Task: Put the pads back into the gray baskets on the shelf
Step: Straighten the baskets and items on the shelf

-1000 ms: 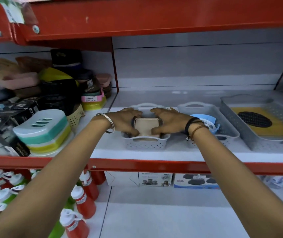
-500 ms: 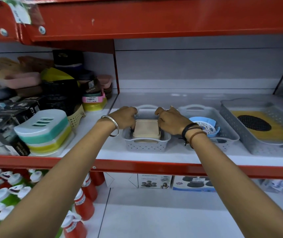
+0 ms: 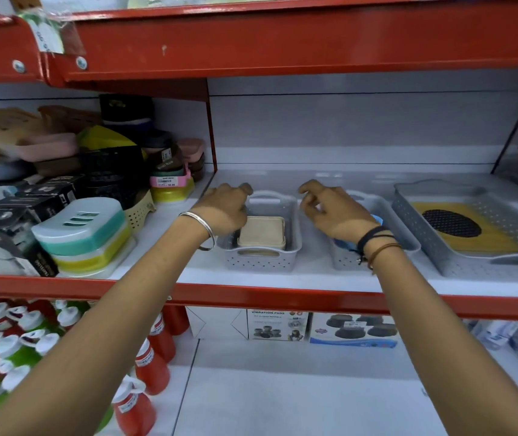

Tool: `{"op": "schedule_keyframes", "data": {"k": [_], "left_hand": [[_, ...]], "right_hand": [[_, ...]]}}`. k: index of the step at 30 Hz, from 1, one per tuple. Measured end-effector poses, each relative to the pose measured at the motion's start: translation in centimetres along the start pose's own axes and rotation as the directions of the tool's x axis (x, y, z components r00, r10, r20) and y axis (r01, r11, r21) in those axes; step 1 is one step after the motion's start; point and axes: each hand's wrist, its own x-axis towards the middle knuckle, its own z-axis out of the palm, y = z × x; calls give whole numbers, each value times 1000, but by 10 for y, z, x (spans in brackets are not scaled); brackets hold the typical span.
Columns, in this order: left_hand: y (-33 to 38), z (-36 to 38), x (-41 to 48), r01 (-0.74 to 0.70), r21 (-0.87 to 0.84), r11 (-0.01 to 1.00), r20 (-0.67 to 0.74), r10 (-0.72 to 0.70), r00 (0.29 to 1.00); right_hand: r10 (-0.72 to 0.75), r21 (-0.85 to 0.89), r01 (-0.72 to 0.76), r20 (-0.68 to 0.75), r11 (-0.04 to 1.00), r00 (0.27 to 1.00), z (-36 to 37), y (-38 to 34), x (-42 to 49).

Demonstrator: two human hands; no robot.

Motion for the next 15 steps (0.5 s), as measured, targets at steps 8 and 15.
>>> {"op": "schedule_keyframes", "data": {"k": [8,15], "left_hand": [[42,9,-55,-102,-197,975,368,170,914],[50,18,-69,-52,-286,957,211,116,971]], "right_hand": [[187,-108,-163,268,981,945,-35,31,-70],[114,-144,-78,268,986,957,-32,39,-90]]}}
